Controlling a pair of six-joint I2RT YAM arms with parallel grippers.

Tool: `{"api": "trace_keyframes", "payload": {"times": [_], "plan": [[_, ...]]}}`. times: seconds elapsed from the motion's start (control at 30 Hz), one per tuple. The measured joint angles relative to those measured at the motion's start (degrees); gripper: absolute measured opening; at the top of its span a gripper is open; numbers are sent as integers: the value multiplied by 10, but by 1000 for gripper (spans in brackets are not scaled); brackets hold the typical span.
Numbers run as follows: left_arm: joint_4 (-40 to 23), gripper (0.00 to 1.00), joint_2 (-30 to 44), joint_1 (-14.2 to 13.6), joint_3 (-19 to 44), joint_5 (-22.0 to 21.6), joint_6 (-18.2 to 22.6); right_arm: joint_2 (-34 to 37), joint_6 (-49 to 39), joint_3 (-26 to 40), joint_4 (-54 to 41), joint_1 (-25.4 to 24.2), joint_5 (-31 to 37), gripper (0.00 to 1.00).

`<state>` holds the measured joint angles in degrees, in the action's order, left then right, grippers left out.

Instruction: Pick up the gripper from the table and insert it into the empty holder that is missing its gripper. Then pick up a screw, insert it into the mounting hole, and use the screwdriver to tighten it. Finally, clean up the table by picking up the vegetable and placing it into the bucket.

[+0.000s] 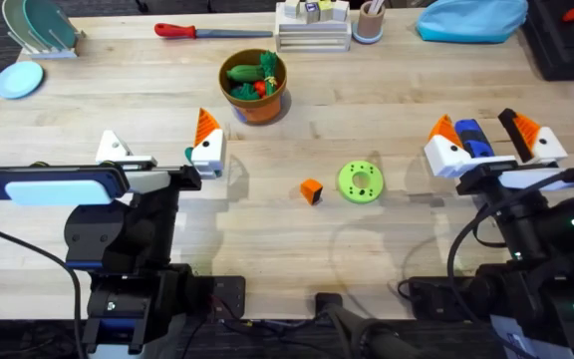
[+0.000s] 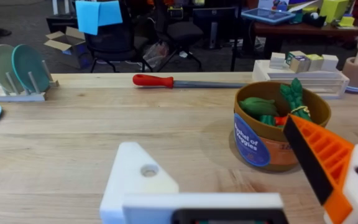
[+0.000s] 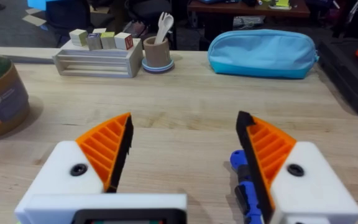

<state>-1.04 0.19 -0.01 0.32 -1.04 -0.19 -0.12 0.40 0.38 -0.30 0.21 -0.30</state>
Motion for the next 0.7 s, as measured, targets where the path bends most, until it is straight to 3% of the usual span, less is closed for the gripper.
{"api": "trace_keyframes", "payload": {"times": [0.43,0.57,0.7], "plan": [[13,993,0,0,5,0,-1,0,18,0,14,0,-7,991],[-41,993,0,0,45,-3,-1,1,36,21,-43,0,-7,991],[-115,993,12,0,120,-5,-4,14,43,86,-133,0,-8,991]]}}
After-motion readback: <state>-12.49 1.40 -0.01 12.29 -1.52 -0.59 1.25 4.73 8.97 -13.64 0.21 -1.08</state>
